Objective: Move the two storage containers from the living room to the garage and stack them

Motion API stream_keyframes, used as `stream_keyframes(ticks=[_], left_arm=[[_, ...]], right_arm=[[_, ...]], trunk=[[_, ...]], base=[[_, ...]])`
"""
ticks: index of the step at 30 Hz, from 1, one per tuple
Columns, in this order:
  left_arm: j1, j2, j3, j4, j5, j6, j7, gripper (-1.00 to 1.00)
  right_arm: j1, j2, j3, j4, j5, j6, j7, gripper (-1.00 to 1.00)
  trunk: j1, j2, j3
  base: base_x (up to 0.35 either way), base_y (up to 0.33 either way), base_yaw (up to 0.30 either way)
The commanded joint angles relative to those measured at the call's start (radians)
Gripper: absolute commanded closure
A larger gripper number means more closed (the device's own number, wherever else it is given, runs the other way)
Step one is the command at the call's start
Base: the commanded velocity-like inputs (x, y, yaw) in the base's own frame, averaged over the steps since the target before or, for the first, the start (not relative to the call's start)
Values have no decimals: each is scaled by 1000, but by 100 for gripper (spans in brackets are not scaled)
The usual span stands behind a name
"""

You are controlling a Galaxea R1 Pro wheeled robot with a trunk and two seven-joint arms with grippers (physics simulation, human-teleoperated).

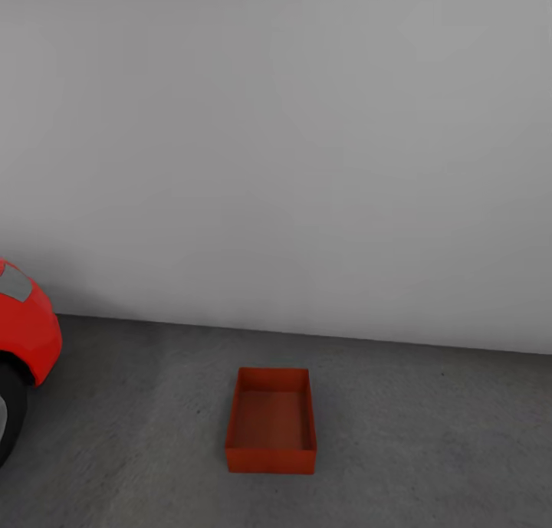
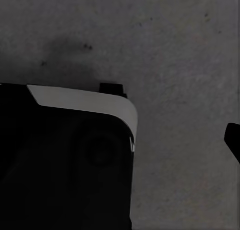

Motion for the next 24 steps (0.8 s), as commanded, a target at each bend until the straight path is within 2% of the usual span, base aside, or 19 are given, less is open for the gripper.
stream_keyframes(ticks=[1,12,16,24], left_arm=[[0,1,-9,0,8,0,-1,-100],[1,1,-9,0,8,1,-6,-100],[1,-3,-9,-2,1,-6,-7,-100],[1,-3,-9,-2,1,-6,-7,-100]], right_arm=[[-1,-1,10,2,-5,-4,0,-100],[-1,3,9,2,-12,-2,-10,-100],[0,-4,3,4,-34,-4,-13,-100],[-1,-5,3,4,-39,-4,-12,-100]], trunk=[[0,-1,-1],[0,-1,-1],[0,-1,-1],[0,-1,0]], base=[[0,0,0],[0,0,0],[0,0,-249],[0,0,-285]])
